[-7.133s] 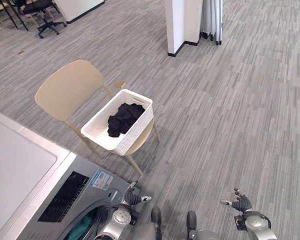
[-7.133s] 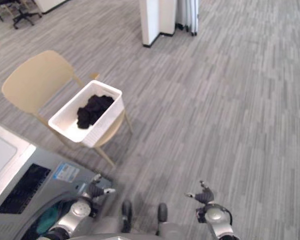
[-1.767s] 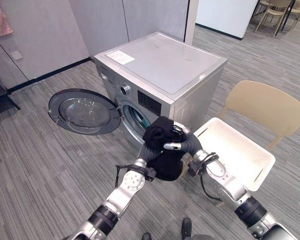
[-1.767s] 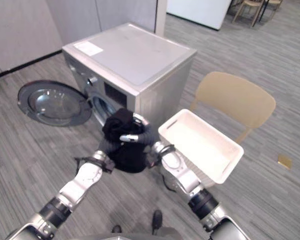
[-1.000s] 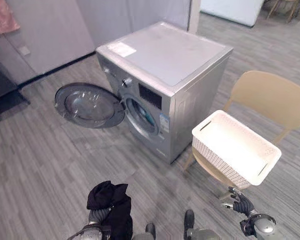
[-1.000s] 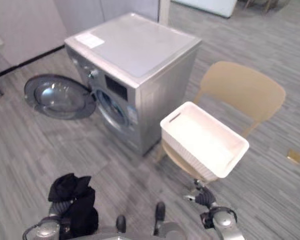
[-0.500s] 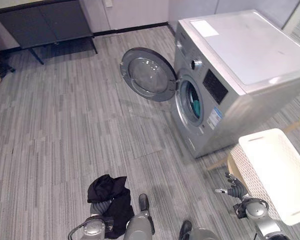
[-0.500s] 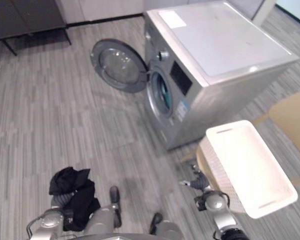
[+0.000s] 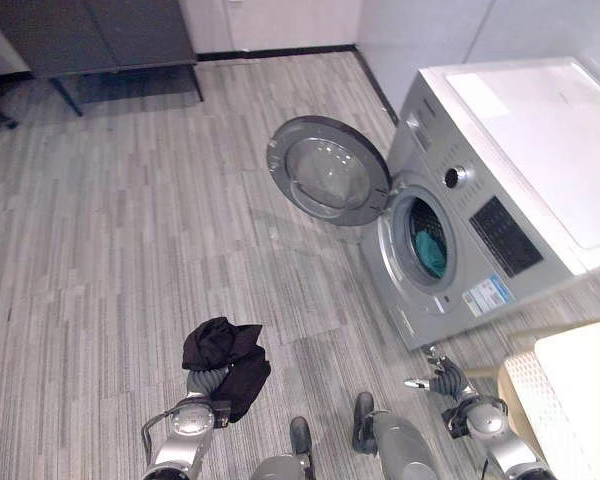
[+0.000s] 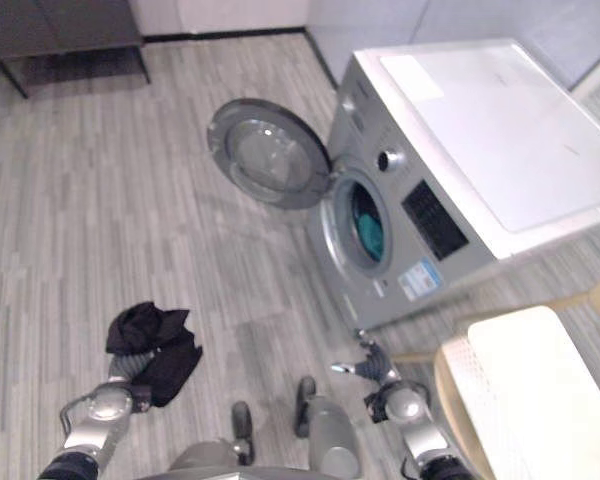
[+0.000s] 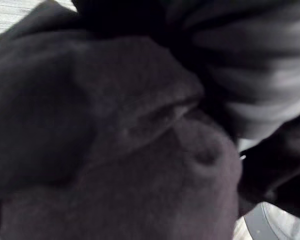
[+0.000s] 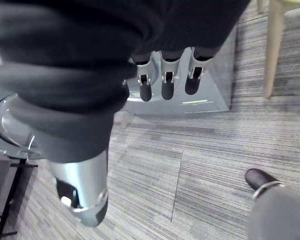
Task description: Grab the laundry basket,head to the washer,open it,put in the laundry and shut it.
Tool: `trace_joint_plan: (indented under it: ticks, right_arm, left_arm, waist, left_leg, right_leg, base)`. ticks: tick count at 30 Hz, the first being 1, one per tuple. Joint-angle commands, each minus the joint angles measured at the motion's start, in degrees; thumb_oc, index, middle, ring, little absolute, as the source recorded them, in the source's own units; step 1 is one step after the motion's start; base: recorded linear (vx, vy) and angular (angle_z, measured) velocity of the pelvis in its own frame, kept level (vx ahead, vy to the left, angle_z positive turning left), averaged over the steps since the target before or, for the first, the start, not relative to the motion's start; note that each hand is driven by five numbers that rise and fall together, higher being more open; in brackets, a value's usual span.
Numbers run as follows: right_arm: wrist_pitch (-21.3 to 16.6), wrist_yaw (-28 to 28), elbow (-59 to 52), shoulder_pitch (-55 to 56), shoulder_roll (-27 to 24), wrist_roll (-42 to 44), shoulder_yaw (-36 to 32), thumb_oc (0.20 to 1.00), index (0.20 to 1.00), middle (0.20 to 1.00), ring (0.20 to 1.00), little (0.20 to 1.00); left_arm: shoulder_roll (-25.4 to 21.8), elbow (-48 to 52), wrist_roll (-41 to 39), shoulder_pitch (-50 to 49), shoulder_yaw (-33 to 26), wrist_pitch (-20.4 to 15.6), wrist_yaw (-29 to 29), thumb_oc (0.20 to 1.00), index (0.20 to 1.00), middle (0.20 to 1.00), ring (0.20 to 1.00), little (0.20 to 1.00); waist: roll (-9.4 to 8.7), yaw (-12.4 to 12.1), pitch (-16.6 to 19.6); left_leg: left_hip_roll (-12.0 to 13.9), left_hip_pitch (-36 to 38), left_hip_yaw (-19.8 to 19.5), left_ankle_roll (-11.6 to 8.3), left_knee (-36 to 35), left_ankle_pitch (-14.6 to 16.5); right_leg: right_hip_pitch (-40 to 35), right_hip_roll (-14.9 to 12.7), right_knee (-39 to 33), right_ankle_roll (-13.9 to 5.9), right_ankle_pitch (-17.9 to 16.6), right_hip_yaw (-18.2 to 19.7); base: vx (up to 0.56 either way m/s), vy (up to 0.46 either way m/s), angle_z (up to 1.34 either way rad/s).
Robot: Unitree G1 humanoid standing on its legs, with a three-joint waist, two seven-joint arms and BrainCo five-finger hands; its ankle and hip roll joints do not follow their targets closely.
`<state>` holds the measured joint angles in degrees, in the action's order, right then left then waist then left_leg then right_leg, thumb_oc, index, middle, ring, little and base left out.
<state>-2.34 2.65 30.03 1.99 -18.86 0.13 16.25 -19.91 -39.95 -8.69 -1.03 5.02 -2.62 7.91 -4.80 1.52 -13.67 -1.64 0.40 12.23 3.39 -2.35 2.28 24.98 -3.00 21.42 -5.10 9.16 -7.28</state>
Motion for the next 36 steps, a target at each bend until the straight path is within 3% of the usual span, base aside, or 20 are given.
trace_joint_plan:
  ticks: [1,3,4,5,6,8,10,13,14,15,18,19,22,24,28,32,33,34,36]
  right_arm:
    - [-0.81,0.47,0.03,0.86,-0.85,-0.57,-1.29,1.000,1.000,1.000,1.000,1.000]
    - [-0.81,0.42,0.28,1.32,-0.92,-0.78,-1.51,1.000,1.000,1.000,1.000,1.000]
    - [-0.83,0.18,0.33,2.92,-1.08,-0.71,-2.18,1.000,1.000,1.000,1.000,1.000]
    - [-0.82,0.18,0.32,2.92,-1.05,-0.71,-2.17,1.000,1.000,1.000,1.000,1.000]
    - [-0.98,0.13,1.02,2.76,-1.33,-0.59,-2.23,1.000,1.000,1.000,1.000,1.000]
    - [-0.88,0.43,1.08,2.33,-1.88,-0.44,-2.26,1.000,1.000,1.000,1.000,1.000]
    - [-0.71,0.97,1.09,2.23,-2.77,0.17,-2.57,1.000,1.000,1.000,1.000,1.000]
    - [-0.38,1.27,1.73,2.16,-3.13,0.60,-2.89,1.000,1.000,1.000,1.000,1.000]
    - [-0.59,1.37,2.33,2.69,-3.25,0.54,-3.45,1.000,1.000,1.000,1.000,1.000]
    - [-0.59,1.37,2.34,2.67,-3.23,0.54,-3.45,1.000,1.000,1.000,1.000,1.000]
    - [-0.77,1.94,3.85,2.85,-3.26,0.17,-3.81,1.000,1.000,1.000,1.000,1.000]
    - [-0.75,2.11,4.21,2.82,-3.23,0.15,-3.86,1.000,1.000,1.000,1.000,1.000]
    - [-0.82,2.25,5.49,1.79,-3.31,-0.16,-3.41,1.000,1.000,1.000,1.000,1.000]
    - [-0.80,2.42,7.30,0.80,-3.04,-0.41,-3.19,1.000,1.000,1.000,1.000,1.000]
    - [-0.80,2.68,8.59,1.17,-2.27,0.07,-4.22,1.000,1.000,1.000,1.000,1.000]
    - [-0.67,2.32,8.80,-1.19,-0.86,0.19,-3.32,1.000,1.000,1.000,1.000,1.000]
    - [-0.71,2.30,9.12,-2.15,-0.63,0.11,-2.99,1.000,1.000,1.000,1.000,1.000]
    - [-1.06,2.21,9.50,-3.45,-0.09,-0.18,-2.44,1.000,1.000,1.000,1.000,1.000]
    - [-1.06,2.21,9.51,-3.46,-0.09,-0.18,-2.45,1.000,1.000,1.000,1.000,1.000]
  left_arm:
    - [-0.41,5.21,2.02,-2.27,1.58,-2.08,-2.49,0.200,0.200,0.200,0.200,0.200]
    - [-0.21,5.28,2.42,-2.48,2.10,-1.91,-2.75,0.200,0.200,0.200,0.200,0.200]
    - [-0.06,6.30,3.20,-3.77,2.55,-1.90,-3.54,0.200,0.200,0.200,0.200,0.200]
    - [-0.09,6.32,3.20,-3.78,2.53,-1.89,-3.54,0.200,0.200,0.200,0.200,0.200]
    - [0.10,6.60,3.22,-4.04,2.69,-1.80,-3.66,0.200,0.200,0.200,0.200,0.200]
    - [0.28,6.92,2.63,-3.83,3.32,-1.54,-4.14,0.200,0.200,0.200,0.200,0.200]
    - [0.90,6.26,1.94,-2.85,3.65,-1.44,-3.67,0.200,0.200,0.200,0.200,0.200]
    - [1.26,6.03,1.99,-2.54,4.13,-1.38,-3.76,0.200,0.200,0.200,0.200,0.200]
    - [1.13,5.86,2.49,-2.94,4.12,-1.25,-3.91,0.200,0.200,0.200,0.200,0.200]
    - [1.12,5.86,2.49,-2.92,4.12,-1.25,-3.91,0.200,0.200,0.200,0.200,0.200]
    - [0.87,5.69,2.88,-3.27,4.18,-1.24,-3.93,0.200,0.200,0.200,0.200,0.200]
    - [0.81,5.57,2.81,-3.21,4.23,-1.29,-3.85,0.200,0.200,0.200,0.200,0.200]
    - [0.78,5.96,2.38,-2.87,4.86,-1.61,-3.82,0.200,0.200,0.200,0.200,0.200]
    - [0.84,5.23,2.25,-1.95,5.84,-1.75,-3.99,0.200,0.200,0.200,0.200,0.200]
    - [0.81,4.56,3.54,-0.11,8.15,-1.87,-4.58,0.200,0.200,0.200,0.200,0.200]
    - [-0.51,6.14,4.02,3.30,9.37,-2.39,-3.56,0.200,0.200,0.200,0.200,0.200]
    - [-0.82,6.19,4.07,3.84,9.26,-2.57,-3.11,0.200,0.200,0.200,0.200,0.200]
    - [-1.55,6.53,3.64,4.53,9.26,-2.82,-2.59,0.200,0.200,0.200,0.200,0.200]
    - [-1.54,6.53,3.64,4.55,9.26,-2.82,-2.59,0.200,0.200,0.200,0.200,0.200]
  waist:
    - [-1.68,1.24,-0.75]
    - [-1.70,1.83,-0.55]
    - [-2.02,2.68,0.70]
    - [-2.14,2.73,0.88]
    - [-2.25,2.86,1.00]
    - [-3.18,2.73,0.20]
    - [-3.59,1.92,-0.72]
    - [-4.03,1.21,-0.77]
    - [-3.48,0.86,-0.52]
    - [-3.58,0.94,-0.39]
    - [-2.20,-0.10,-0.33]
    - [-2.00,-0.48,-0.48]
    - [-1.32,-1.58,-0.54]
    - [-0.56,-1.61,-0.11]
    - [-0.26,-0.23,1.24]
    - [-0.77,1.42,1.82]
    - [-0.62,1.19,1.95]
    - [-0.29,0.58,1.97]
    - [-0.20,0.53,2.11]
  left_leg:
    - [-1.17,-0.33,-3.56,-1.37,4.64,5.28]
    - [-1.17,0.29,-4.33,-1.57,5.81,6.30]
    - [-0.88,1.36,-4.70,-2.41,8.51,8.77]
    - [-0.98,1.12,-4.70,-2.40,8.47,8.58]
    - [-0.02,0.44,-3.75,-3.58,13.54,9.50]
    - [2.43,-5.42,-3.31,-4.69,26.35,6.78]
    - [3.39,-9.69,-4.77,-4.23,31.56,5.40]
    - [2.29,-13.07,-6.34,-3.32,27.12,6.86]
    - [1.93,-13.59,-7.62,-4.04,21.14,4.07]
    - [1.81,-13.63,-7.63,-4.04,20.78,3.74]
    - [1.28,-15.26,-11.23,-5.72,10.75,-3.81]
    - [1.06,-15.81,-13.28,-6.06,8.83,-5.06]
    - [-0.71,-17.85,-24.15,-7.49,5.79,-7.10]
    - [-0.80,-16.93,-28.28,-7.68,4.59,-7.70]
    - [-0.19,-15.36,-25.54,-6.94,5.54,-7.68]
    - [0.48,-14.22,-16.14,-4.08,7.72,-3.76]
    - [1.37,-13.77,-13.84,-3.72,7.35,-3.13]
    - [3.13,-12.37,-9.61,-3.59,6.81,-1.91]
    - [3.24,-12.55,-9.60,-3.62,6.77,-2.00]
  right_leg:
    - [-11.40,-0.23,-15.00,-1.11,-8.31,-4.37]
    - [-11.14,-0.05,-13.93,-0.94,-8.18,-3.39]
    - [-13.75,0.94,-15.25,-0.14,-7.39,-1.09]
    - [-13.56,0.85,-15.37,-0.13,-7.56,-1.08]
    - [-15.50,1.02,-16.03,0.52,-7.46,-0.44]
    - [-17.15,1.69,-17.04,2.16,-7.26,0.96]
    - [-18.94,2.56,-17.58,3.68,-5.88,1.60]
    - [-20.78,2.70,-18.00,3.41,-4.35,2.95]
    - [-22.05,3.47,-17.93,3.42,-3.31,3.95]
    - [-21.89,3.36,-17.96,3.41,-3.40,3.92]
    - [-24.61,5.42,-17.53,3.73,-1.21,6.44]
    - [-25.25,5.85,-17.04,3.85,-0.66,7.77]
    - [-26.37,7.46,-15.18,3.98,0.41,14.11]
    - [-27.13,8.09,-13.59,3.85,1.77,18.36]
    - [-28.11,5.64,-13.28,2.73,2.46,20.67]
    - [-24.68,2.15,-8.62,-0.04,0.87,22.83]
    - [-23.02,1.69,-7.68,-0.53,-0.23,22.16]
    - [-20.84,-1.46,-6.70,-1.24,-1.48,14.86]
    - [-20.67,-1.36,-6.80,-1.22,-1.64,14.89]
  base:
    - [0.27,-0.112,0.57]
    - [0.32,-0.139,0.24]
    - [0.35,-0.160,0.15]
    - [0.35,-0.162,0.57]
    - [0.14,-0.120,0.67]
    - [0.12,-0.178,0.25]
    - [0.10,-0.118,-0.45]
    - [0.20,-0.017,-0.69]
    - [0.24,0.031,-0.46]
    - [0.25,0.051,-0.55]
    - [0.27,0.068,-0.45]
    - [0.35,0.117,-0.62]
    - [0.33,0.145,-0.98]
    - [0.35,0.202,-1.56]
    - [0.32,0.251,-0.79]
    - [0.20,0.275,-0.90]
    - [0.08,0.207,-1.84]
    - [0.06,0.146,-1.69]
    - [0.05,0.104,-1.82]
